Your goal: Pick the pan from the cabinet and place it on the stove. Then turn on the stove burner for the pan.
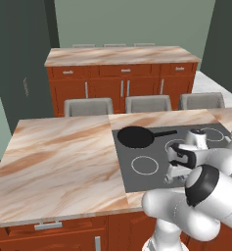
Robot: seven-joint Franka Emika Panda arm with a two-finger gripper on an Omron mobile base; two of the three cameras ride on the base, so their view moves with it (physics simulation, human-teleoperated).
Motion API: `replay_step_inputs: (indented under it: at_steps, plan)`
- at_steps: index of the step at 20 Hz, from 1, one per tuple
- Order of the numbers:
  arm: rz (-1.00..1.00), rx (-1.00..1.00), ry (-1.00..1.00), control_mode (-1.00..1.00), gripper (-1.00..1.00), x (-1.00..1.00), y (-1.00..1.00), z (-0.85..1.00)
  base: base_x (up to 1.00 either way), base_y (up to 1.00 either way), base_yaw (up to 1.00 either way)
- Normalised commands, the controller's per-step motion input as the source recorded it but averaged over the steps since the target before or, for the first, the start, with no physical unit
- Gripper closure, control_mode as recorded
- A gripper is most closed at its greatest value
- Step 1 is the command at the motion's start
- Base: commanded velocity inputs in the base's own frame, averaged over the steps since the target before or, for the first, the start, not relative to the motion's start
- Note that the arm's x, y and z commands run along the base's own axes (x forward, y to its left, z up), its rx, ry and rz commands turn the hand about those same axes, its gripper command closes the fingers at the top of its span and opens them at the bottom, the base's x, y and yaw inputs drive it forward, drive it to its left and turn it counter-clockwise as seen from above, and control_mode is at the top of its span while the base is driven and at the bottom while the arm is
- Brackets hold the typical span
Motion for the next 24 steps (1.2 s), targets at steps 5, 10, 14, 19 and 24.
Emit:
replay_step_inputs:
  at_steps: [5,10,14,19,24]
  plan:
    - [0.16,0.01,-0.04,-1.0,1.0,-0.13,0.0,-0.37,0.0,0.0,0.0]
    - [0.2,0.0,-0.05,-1.0,1.0,-0.16,0.0,-0.4,0.0,0.0,0.0]
    - [0.22,0.0,-0.12,-1.0,1.0,-0.26,0.07,-0.54,0.0,0.0,0.0]
    - [0.22,-0.03,-0.16,-1.0,1.0,-0.32,0.14,-0.64,0.0,0.0,0.0]
    - [0.22,-0.06,-0.11,-1.0,1.0,-0.26,0.2,-0.65,0.0,0.0,0.0]
